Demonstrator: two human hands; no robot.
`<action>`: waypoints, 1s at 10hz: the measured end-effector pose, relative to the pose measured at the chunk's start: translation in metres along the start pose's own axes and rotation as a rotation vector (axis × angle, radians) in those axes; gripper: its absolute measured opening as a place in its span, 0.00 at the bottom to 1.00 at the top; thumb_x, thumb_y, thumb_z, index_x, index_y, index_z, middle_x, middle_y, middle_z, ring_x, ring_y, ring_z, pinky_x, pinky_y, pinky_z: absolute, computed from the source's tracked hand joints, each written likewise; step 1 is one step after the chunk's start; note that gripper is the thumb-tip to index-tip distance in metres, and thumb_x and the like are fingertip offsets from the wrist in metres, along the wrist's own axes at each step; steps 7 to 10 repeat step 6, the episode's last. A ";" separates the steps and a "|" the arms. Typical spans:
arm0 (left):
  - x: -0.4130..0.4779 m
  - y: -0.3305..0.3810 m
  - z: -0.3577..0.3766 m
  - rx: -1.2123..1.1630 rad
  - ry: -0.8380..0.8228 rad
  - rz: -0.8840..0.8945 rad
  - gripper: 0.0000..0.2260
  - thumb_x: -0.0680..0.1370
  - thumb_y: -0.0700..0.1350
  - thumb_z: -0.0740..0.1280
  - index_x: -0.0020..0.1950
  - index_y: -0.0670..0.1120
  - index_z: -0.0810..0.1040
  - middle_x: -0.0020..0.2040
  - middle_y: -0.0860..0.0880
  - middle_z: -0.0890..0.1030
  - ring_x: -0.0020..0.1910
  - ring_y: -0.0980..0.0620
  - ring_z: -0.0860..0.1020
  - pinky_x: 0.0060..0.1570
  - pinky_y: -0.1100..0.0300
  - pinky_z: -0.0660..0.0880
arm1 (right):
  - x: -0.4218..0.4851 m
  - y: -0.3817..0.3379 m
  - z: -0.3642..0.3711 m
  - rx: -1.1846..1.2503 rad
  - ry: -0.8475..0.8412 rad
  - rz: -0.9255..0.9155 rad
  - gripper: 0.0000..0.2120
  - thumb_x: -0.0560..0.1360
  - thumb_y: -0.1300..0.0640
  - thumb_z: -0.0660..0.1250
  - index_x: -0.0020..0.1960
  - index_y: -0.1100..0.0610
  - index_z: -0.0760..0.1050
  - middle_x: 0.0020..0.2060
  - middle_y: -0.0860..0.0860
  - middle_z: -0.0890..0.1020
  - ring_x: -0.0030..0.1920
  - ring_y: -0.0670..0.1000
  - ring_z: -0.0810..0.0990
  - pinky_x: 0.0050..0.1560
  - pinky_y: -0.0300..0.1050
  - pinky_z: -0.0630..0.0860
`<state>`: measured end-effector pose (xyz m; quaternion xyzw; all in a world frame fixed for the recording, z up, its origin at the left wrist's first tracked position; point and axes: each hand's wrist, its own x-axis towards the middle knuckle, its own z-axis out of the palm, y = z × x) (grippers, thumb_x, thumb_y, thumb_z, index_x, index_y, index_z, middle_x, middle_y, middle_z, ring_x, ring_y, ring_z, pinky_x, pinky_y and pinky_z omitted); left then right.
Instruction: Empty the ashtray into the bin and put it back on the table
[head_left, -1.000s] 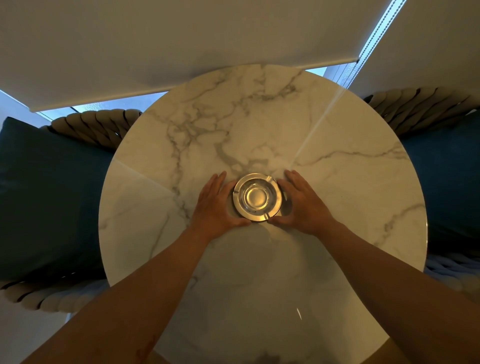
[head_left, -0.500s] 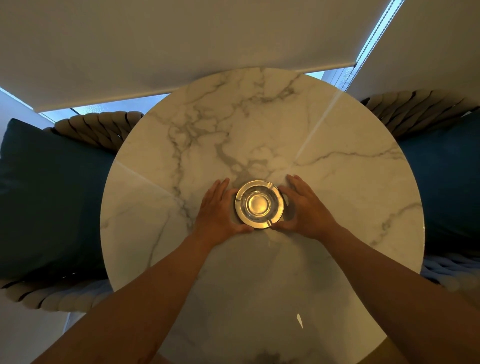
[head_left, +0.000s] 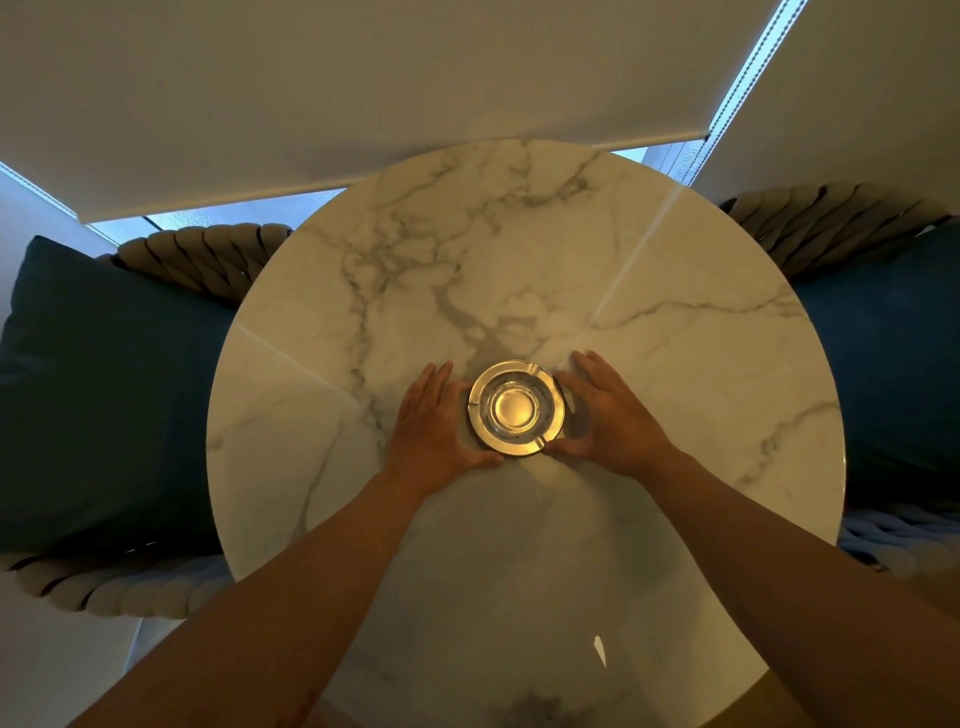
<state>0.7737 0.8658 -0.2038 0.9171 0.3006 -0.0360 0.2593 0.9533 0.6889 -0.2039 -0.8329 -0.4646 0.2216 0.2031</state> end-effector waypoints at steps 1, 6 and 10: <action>-0.002 -0.001 0.000 -0.008 0.001 0.001 0.48 0.59 0.63 0.81 0.73 0.48 0.68 0.80 0.44 0.61 0.81 0.46 0.52 0.77 0.54 0.50 | -0.002 -0.001 -0.001 -0.002 -0.010 0.008 0.46 0.62 0.40 0.79 0.73 0.55 0.66 0.76 0.60 0.63 0.78 0.60 0.54 0.76 0.57 0.59; -0.054 -0.025 -0.022 -0.070 -0.070 -0.049 0.26 0.72 0.51 0.74 0.68 0.49 0.73 0.61 0.50 0.78 0.61 0.48 0.76 0.60 0.54 0.73 | -0.038 -0.036 -0.001 -0.001 0.049 0.133 0.18 0.73 0.52 0.72 0.59 0.59 0.76 0.54 0.56 0.81 0.55 0.58 0.77 0.55 0.53 0.75; -0.054 -0.025 -0.022 -0.070 -0.070 -0.049 0.26 0.72 0.51 0.74 0.68 0.49 0.73 0.61 0.50 0.78 0.61 0.48 0.76 0.60 0.54 0.73 | -0.038 -0.036 -0.001 -0.001 0.049 0.133 0.18 0.73 0.52 0.72 0.59 0.59 0.76 0.54 0.56 0.81 0.55 0.58 0.77 0.55 0.53 0.75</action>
